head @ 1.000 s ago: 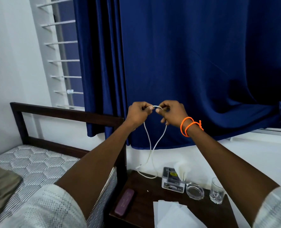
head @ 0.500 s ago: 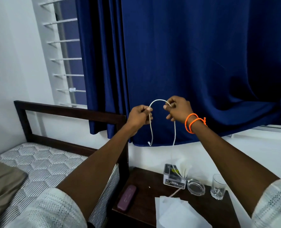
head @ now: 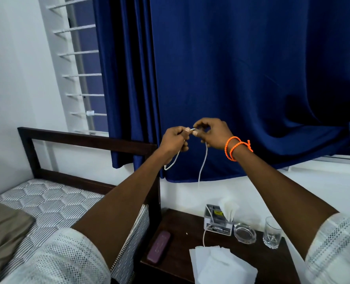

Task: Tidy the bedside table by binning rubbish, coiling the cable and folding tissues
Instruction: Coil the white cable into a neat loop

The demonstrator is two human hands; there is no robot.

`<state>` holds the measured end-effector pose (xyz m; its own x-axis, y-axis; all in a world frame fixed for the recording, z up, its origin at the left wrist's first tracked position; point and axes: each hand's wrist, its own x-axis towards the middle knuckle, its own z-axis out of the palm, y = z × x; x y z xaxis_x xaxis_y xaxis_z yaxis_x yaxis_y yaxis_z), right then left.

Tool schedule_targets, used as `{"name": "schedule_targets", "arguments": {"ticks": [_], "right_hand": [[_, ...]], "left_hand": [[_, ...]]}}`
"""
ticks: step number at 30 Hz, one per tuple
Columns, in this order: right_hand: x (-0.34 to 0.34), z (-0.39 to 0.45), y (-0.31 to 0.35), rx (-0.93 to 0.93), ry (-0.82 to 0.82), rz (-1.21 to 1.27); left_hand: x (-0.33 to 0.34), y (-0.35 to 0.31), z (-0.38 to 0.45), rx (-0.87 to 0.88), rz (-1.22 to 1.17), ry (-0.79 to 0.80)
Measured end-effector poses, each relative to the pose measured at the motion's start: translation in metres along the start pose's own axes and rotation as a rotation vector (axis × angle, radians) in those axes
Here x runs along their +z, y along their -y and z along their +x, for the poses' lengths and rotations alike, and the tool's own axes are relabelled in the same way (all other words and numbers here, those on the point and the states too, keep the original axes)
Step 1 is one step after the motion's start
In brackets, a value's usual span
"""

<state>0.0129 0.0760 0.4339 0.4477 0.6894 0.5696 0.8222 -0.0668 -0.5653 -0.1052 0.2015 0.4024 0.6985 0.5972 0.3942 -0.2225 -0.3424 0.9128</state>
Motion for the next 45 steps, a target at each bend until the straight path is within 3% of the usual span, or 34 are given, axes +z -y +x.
{"name": "schedule_targets", "arguments": {"ticks": [6,15,20,26,36,40,45], "right_hand": [[0.01,0.002,-0.002,0.026,0.014,-0.021],[-0.001,0.005,-0.017,0.212,-0.198,0.012],[0.001,0.001,-0.02,0.29,-0.105,0.186],[0.009,-0.006,-0.012,0.134,0.042,0.283],[0.01,-0.006,-0.002,0.002,0.044,0.293],[0.013,-0.007,-0.002,-0.003,-0.046,0.255],[0.013,-0.005,-0.004,-0.002,-0.096,0.2]], "left_hand": [[-0.006,0.0,-0.002,-0.003,-0.016,0.033],[-0.018,0.017,-0.02,-0.059,-0.023,0.098],[-0.016,0.017,-0.02,-0.078,-0.074,0.08],[-0.009,0.005,-0.013,-0.096,-0.165,0.068],[-0.011,-0.001,-0.009,-0.167,-0.239,0.091],[-0.009,0.002,-0.015,-0.259,-0.376,0.199],[-0.008,0.002,-0.025,-0.336,-0.538,0.471]]}}
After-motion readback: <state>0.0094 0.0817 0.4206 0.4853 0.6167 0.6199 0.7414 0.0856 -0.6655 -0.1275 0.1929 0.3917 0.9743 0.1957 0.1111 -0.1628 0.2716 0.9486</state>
